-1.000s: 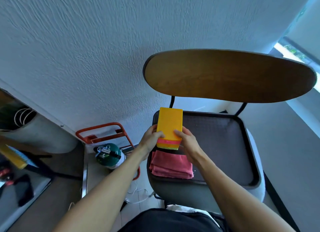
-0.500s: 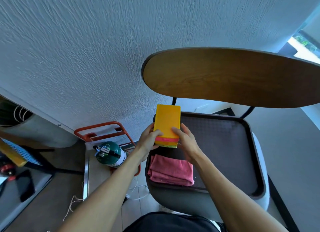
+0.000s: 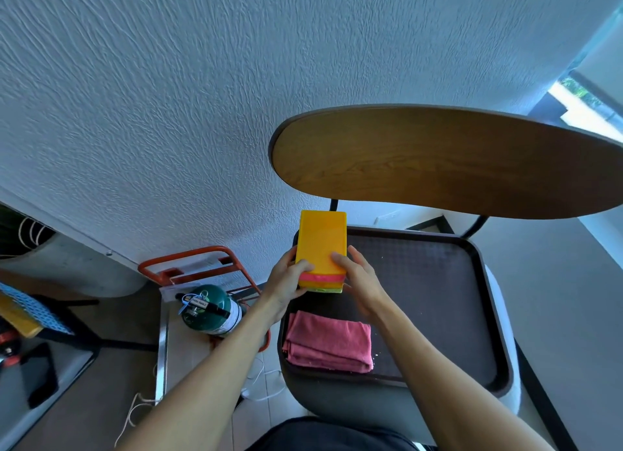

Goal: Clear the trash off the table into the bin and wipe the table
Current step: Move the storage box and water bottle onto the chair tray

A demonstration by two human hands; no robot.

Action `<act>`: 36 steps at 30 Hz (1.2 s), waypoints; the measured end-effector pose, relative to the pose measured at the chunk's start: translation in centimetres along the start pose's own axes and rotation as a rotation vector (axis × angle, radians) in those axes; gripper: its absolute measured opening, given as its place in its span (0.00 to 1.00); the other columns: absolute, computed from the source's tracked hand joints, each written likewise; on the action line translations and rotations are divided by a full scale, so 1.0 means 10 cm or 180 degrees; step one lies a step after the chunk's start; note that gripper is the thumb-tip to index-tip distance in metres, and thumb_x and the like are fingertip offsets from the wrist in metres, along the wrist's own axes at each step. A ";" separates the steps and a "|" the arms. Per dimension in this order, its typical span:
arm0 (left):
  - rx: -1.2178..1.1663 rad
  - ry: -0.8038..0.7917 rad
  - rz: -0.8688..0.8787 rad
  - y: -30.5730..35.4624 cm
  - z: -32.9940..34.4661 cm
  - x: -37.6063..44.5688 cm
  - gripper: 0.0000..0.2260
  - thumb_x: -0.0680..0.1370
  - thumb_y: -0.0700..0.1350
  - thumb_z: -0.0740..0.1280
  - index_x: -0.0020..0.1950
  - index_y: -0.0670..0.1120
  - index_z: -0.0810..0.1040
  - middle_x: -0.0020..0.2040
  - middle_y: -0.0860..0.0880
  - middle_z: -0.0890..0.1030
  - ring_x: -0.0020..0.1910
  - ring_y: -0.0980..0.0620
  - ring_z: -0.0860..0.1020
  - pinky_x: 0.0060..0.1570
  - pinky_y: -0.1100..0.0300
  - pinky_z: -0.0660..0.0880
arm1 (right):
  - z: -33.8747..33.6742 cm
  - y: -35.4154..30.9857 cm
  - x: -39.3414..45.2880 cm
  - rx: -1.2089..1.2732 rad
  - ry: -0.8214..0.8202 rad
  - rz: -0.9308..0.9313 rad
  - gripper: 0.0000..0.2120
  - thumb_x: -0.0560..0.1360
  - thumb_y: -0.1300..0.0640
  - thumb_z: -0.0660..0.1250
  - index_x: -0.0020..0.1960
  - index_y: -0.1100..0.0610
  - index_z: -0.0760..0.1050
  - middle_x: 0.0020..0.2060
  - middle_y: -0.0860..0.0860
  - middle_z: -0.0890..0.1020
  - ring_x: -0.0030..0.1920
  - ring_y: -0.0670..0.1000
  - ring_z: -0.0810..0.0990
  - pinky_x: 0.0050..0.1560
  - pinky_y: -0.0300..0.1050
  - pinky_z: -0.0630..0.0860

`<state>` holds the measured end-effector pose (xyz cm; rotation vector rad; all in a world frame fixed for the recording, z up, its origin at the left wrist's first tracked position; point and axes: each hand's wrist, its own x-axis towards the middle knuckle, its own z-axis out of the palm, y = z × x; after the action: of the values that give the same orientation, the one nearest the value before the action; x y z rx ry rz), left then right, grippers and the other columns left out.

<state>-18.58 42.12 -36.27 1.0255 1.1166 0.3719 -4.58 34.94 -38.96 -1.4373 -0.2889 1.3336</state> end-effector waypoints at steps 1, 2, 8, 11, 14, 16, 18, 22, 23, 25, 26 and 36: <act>0.0018 0.0015 0.0007 0.01 0.00 -0.01 0.16 0.78 0.42 0.64 0.65 0.53 0.73 0.59 0.47 0.78 0.57 0.50 0.77 0.53 0.52 0.76 | 0.00 0.00 0.00 -0.0008 -0.0004 0.0010 0.39 0.75 0.48 0.70 0.79 0.54 0.53 0.68 0.54 0.74 0.64 0.54 0.76 0.69 0.56 0.69; 0.0037 0.0028 0.0023 0.02 0.01 -0.03 0.16 0.78 0.42 0.64 0.65 0.54 0.73 0.59 0.48 0.78 0.57 0.50 0.77 0.53 0.52 0.76 | 0.00 0.00 0.00 -0.0018 -0.0004 0.0014 0.39 0.74 0.48 0.70 0.79 0.54 0.54 0.67 0.54 0.75 0.63 0.54 0.77 0.69 0.57 0.70; 0.0172 0.0105 0.0171 0.05 0.03 -0.16 0.15 0.79 0.47 0.66 0.64 0.56 0.71 0.54 0.54 0.79 0.49 0.61 0.77 0.40 0.63 0.71 | -0.01 -0.04 -0.07 -0.0008 0.0087 0.0049 0.42 0.74 0.45 0.71 0.79 0.51 0.51 0.73 0.56 0.68 0.68 0.57 0.72 0.71 0.58 0.65; 0.0231 0.0110 0.0206 0.04 0.01 -0.25 0.14 0.79 0.49 0.66 0.62 0.58 0.68 0.52 0.56 0.77 0.48 0.63 0.75 0.43 0.62 0.70 | -0.01 -0.06 -0.17 -0.0043 0.0192 0.0003 0.42 0.74 0.44 0.70 0.79 0.51 0.52 0.74 0.55 0.66 0.72 0.56 0.67 0.71 0.56 0.62; 0.0267 0.0089 0.0256 0.04 -0.01 -0.35 0.16 0.79 0.49 0.66 0.65 0.59 0.66 0.54 0.55 0.76 0.48 0.61 0.74 0.52 0.58 0.68 | 0.00 -0.09 -0.30 -0.0067 0.0326 -0.0087 0.41 0.73 0.43 0.70 0.79 0.51 0.53 0.76 0.55 0.64 0.74 0.57 0.64 0.71 0.56 0.62; 0.0286 0.0109 0.0399 0.06 -0.01 -0.46 0.17 0.79 0.48 0.66 0.66 0.58 0.66 0.54 0.53 0.75 0.48 0.61 0.74 0.54 0.57 0.67 | 0.01 -0.11 -0.42 -0.0095 0.0436 -0.0196 0.42 0.72 0.41 0.71 0.79 0.50 0.54 0.76 0.54 0.63 0.74 0.57 0.63 0.70 0.56 0.62; 0.0286 0.0161 0.0549 0.08 -0.01 -0.56 0.20 0.79 0.46 0.66 0.70 0.53 0.67 0.57 0.51 0.75 0.50 0.57 0.74 0.53 0.58 0.68 | 0.02 -0.14 -0.55 -0.0147 0.0553 -0.0305 0.40 0.72 0.41 0.71 0.78 0.52 0.57 0.76 0.54 0.64 0.74 0.56 0.64 0.69 0.55 0.64; 0.0547 0.0216 0.0809 0.12 -0.09 -0.78 0.22 0.78 0.44 0.67 0.72 0.47 0.68 0.60 0.49 0.75 0.56 0.53 0.73 0.48 0.65 0.68 | 0.04 -0.18 -0.91 -0.0247 0.0971 -0.0548 0.30 0.75 0.46 0.70 0.73 0.55 0.67 0.70 0.54 0.72 0.69 0.54 0.70 0.67 0.51 0.68; 0.0612 0.0209 0.0853 0.12 -0.12 -0.82 0.21 0.78 0.44 0.68 0.71 0.46 0.70 0.61 0.48 0.76 0.57 0.52 0.73 0.47 0.66 0.69 | 0.05 -0.18 -1.02 -0.0255 0.1096 -0.0595 0.27 0.75 0.47 0.70 0.71 0.55 0.70 0.68 0.53 0.74 0.67 0.53 0.72 0.66 0.50 0.70; 0.0690 0.0140 0.0962 0.14 -0.18 -0.93 0.19 0.77 0.42 0.69 0.68 0.44 0.74 0.61 0.45 0.78 0.59 0.50 0.75 0.45 0.67 0.70 | 0.09 -0.21 -1.27 -0.0258 0.1288 -0.0709 0.23 0.75 0.48 0.70 0.68 0.56 0.74 0.64 0.53 0.77 0.63 0.52 0.75 0.60 0.48 0.74; 0.0731 0.0115 0.0986 0.15 -0.18 -0.97 0.18 0.77 0.42 0.69 0.66 0.44 0.75 0.59 0.44 0.78 0.59 0.49 0.76 0.46 0.66 0.71 | 0.11 -0.22 -1.37 -0.0268 0.1332 -0.0754 0.22 0.76 0.49 0.69 0.67 0.56 0.74 0.62 0.52 0.78 0.61 0.52 0.75 0.56 0.47 0.75; 0.0983 -0.0770 0.1402 0.24 0.01 -1.67 0.06 0.77 0.40 0.68 0.51 0.51 0.81 0.50 0.47 0.82 0.52 0.50 0.80 0.52 0.56 0.79 | 0.29 -0.32 -2.71 -0.0045 0.1715 -0.1419 0.11 0.76 0.52 0.69 0.58 0.52 0.77 0.53 0.50 0.81 0.56 0.49 0.78 0.57 0.51 0.77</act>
<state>-25.27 31.52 -24.92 1.5545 0.7366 0.4184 -14.58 16.95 -20.81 -1.5707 -0.2400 0.5603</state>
